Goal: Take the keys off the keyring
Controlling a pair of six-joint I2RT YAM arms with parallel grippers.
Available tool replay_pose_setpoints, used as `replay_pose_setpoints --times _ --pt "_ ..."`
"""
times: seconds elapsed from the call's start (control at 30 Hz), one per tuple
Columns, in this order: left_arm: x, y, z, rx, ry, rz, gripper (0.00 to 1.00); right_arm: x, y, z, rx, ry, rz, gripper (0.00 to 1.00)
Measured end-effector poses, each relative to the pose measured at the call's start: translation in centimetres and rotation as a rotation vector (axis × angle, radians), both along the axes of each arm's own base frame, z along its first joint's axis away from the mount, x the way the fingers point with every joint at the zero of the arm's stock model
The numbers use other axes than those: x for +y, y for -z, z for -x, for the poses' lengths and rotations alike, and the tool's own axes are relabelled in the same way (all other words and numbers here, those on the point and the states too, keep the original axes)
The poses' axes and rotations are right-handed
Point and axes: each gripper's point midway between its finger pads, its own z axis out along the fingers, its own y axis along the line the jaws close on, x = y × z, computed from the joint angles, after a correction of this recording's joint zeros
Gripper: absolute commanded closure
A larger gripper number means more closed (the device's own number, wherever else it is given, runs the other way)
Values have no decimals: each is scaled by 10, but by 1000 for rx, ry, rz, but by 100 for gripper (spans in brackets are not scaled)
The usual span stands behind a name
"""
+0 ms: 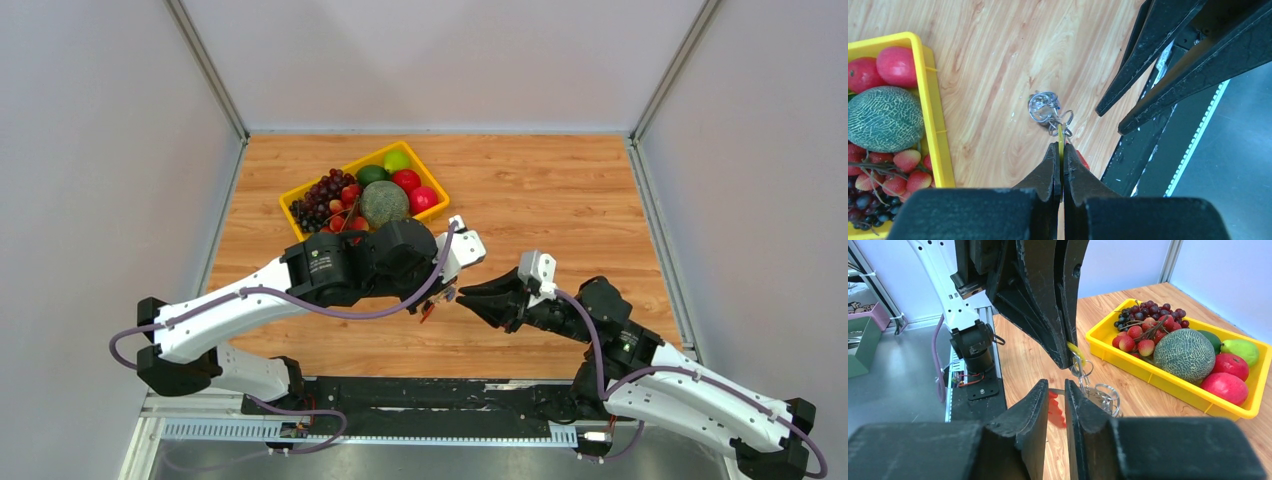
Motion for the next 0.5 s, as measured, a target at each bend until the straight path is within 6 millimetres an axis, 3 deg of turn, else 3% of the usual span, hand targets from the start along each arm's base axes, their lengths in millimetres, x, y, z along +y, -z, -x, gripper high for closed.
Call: replay_pose_setpoints --times 0.23,0.5 --pt "3 -5 -1 -7 -4 10 100 1 2 -2 4 8 5 69" --pt "2 -9 1 -4 3 20 100 12 22 -11 43 23 69 67"
